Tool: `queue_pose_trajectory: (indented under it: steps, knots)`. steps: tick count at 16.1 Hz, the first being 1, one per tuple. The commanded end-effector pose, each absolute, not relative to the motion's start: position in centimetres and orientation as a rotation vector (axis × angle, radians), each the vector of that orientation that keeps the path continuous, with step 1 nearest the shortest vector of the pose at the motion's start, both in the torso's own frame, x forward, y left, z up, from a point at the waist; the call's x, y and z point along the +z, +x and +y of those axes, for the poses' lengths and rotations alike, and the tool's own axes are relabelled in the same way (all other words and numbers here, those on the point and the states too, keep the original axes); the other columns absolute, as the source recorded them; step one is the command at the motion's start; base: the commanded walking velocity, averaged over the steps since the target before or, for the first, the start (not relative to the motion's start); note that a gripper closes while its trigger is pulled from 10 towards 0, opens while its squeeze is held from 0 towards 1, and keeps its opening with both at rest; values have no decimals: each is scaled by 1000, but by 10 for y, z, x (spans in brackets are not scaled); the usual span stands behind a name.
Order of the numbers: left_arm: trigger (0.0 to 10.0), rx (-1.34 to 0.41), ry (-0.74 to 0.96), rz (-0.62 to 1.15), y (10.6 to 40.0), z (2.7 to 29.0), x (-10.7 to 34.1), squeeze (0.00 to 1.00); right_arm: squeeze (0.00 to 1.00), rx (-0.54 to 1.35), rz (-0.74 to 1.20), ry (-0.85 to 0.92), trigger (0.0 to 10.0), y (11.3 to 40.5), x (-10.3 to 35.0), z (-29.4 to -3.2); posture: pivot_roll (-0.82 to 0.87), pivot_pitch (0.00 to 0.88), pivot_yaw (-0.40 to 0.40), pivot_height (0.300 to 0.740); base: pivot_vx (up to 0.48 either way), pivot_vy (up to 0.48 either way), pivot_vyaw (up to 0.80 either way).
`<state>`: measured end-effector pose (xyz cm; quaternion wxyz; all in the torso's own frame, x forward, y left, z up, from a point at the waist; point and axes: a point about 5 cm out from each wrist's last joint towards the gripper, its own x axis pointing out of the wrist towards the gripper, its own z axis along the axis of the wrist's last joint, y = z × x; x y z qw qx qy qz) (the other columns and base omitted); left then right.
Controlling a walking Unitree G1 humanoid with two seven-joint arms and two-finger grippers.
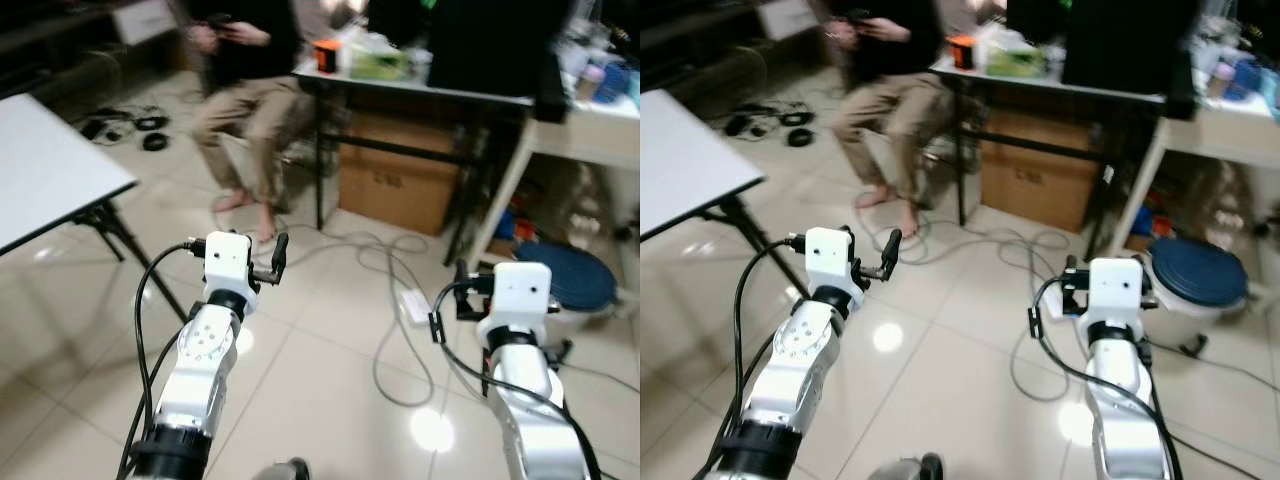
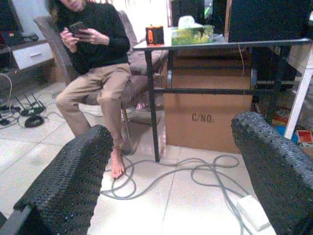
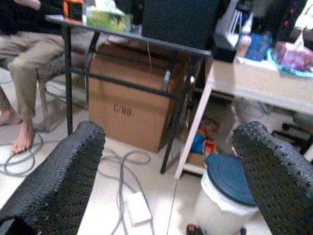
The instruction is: Picking trash to rubbish bin
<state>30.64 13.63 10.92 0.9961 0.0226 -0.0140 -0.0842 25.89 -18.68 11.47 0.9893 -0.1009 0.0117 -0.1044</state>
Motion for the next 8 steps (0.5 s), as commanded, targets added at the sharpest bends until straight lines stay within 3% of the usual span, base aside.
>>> queue_pose_trajectory:
  steps: [1,3,8]
  knots:
    - [10000,-177,63,-20,309,137,109,0,0,-222,22,-183,10000,260,115,-186,-91,47,70,740,0,0,800]
    - [10000,-189,61,-24,308,137,109,0,0,-224,23,-181,10000,259,115,-187,-90,49,69,740,133,0,800]
    - [10000,-192,73,-19,305,141,107,0,0,-226,30,-174,10000,257,113,-186,-82,64,73,740,480,0,733]
